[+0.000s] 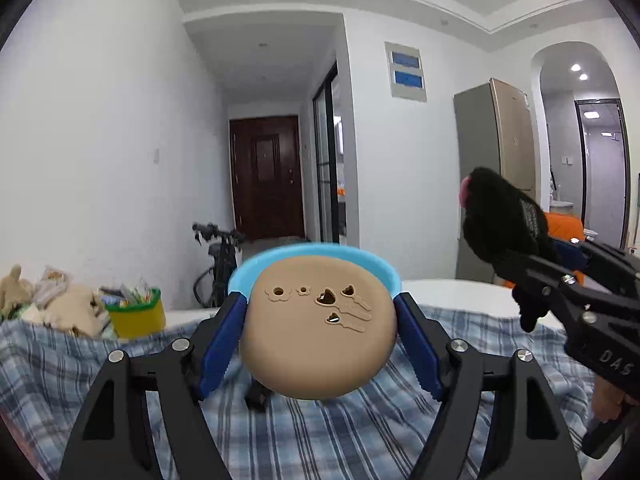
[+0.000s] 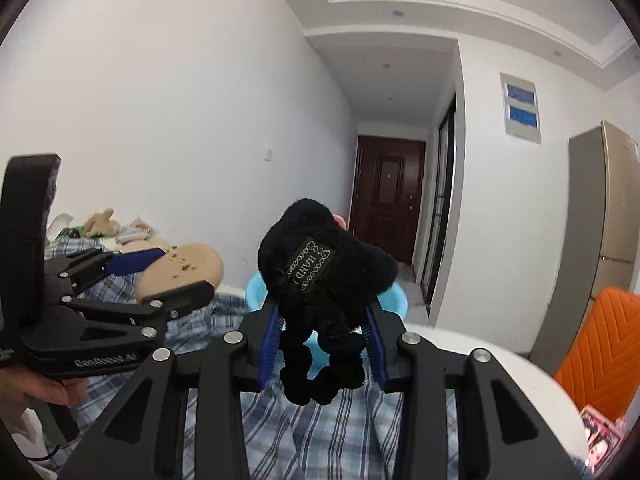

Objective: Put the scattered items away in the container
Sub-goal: 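Lift the beige lid and black plush toy up over the blue basin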

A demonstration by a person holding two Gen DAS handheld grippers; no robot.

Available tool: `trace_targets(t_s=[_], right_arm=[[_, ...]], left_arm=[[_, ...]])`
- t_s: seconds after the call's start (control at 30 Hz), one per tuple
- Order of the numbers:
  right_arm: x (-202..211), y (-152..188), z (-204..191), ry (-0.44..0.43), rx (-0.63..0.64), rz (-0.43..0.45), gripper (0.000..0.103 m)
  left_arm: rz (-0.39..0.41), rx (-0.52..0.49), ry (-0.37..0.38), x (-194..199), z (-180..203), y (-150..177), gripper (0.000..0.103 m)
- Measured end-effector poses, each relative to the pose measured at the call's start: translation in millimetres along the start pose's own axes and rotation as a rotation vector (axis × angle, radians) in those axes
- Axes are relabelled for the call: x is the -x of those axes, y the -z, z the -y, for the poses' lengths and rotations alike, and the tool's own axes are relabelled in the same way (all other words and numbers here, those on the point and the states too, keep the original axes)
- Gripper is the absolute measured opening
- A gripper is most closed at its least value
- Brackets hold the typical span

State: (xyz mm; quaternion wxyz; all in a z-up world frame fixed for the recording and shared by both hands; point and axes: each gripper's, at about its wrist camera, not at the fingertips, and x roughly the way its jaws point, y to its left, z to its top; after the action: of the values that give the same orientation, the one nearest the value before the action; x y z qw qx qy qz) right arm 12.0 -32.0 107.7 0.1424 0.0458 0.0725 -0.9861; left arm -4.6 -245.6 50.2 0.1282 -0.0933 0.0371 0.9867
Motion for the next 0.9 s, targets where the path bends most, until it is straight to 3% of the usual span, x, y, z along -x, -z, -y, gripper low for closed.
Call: trace_targets(t_s=[0.2, 0.27, 0.5, 0.67, 0.77, 0.9], right_arm=[[-40, -28, 7, 0.017, -0.021, 0.016, 0.036], [-62, -37, 10, 0.056, -0.012, -0.025, 0.036], [-141, -66, 41, 0.063, -0.087, -0.153, 0.036], [-174, -73, 46, 0.075, -0.068, -0.168, 0.036], [-198, -76, 54, 0.044, -0.130, -0.178, 0.036], [-226, -80, 60, 0.074, -0.146, -0.190, 0.036]], left_arm=[[0.068, 0.029, 0.068, -38, -16, -39, 0.077], [0.089, 0.036, 0.064, -54, -22, -57, 0.077], [0.073, 0.070, 0.059, -115, -39, -96, 0.077], [0.018, 0.145, 0.081, -170, -56, -117, 0.077], [0.013, 0.171, 0.044, -193, -65, -128, 0.077], [0.007, 0.058, -0.047, -216, -58, -132, 0.077]])
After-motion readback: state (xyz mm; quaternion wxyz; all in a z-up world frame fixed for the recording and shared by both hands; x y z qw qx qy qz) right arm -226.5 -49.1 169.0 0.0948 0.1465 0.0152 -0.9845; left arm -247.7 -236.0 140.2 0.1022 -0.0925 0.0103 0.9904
